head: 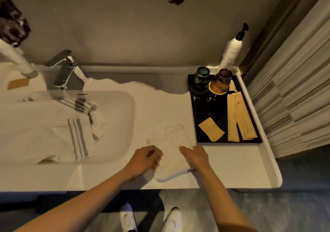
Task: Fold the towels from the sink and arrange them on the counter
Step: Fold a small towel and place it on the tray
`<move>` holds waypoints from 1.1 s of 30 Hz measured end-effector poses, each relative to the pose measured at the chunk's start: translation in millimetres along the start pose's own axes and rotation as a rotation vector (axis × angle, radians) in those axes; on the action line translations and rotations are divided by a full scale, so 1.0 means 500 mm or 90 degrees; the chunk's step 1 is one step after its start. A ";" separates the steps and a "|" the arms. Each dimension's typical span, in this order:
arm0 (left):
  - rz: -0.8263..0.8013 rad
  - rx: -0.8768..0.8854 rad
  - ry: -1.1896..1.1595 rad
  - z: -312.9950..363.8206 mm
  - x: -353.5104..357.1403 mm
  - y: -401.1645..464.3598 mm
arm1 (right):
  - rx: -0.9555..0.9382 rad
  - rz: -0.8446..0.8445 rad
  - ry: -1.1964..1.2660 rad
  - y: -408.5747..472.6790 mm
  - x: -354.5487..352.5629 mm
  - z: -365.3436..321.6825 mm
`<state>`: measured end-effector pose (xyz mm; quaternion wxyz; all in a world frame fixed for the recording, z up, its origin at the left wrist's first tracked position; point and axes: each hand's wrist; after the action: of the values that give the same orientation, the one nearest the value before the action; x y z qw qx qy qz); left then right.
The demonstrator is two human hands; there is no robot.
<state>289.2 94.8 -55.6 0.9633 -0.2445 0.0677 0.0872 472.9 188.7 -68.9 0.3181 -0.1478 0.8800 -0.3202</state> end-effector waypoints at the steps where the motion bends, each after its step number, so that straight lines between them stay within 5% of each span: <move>1: 0.019 -0.055 -0.092 0.000 -0.002 0.008 | -0.025 0.000 -0.028 -0.001 -0.004 -0.013; 7: 0.057 -0.241 -0.449 0.018 0.014 0.028 | -0.472 0.260 -0.424 -0.080 0.050 -0.055; 10: 0.074 -0.241 -0.501 0.032 0.015 0.030 | -0.613 0.250 -0.661 -0.110 0.109 -0.029; 14: 0.144 -0.136 -0.046 0.039 -0.006 0.044 | -0.572 0.214 -0.665 -0.105 0.122 0.002; 23: 0.185 -0.168 -0.279 0.022 -0.043 0.079 | -0.510 0.220 -0.450 -0.081 0.048 0.086; 27: 0.204 0.083 0.265 0.006 -0.042 0.090 | -0.536 0.230 -0.511 -0.097 0.047 0.097; 33: 0.047 0.119 0.307 -0.014 -0.063 0.121 | -0.260 0.204 -0.322 -0.089 0.044 0.020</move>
<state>245.8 139.6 -83.9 0.9339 -0.1655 0.3122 0.0551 465.4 140.6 -55.8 0.5355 -0.1430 0.8315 -0.0369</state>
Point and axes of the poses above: each hand's wrist, its own y-axis towards the middle knuckle, its own x-axis out of the palm, z = x × y, and after that the axes turned 9 degrees about -y, right-handed
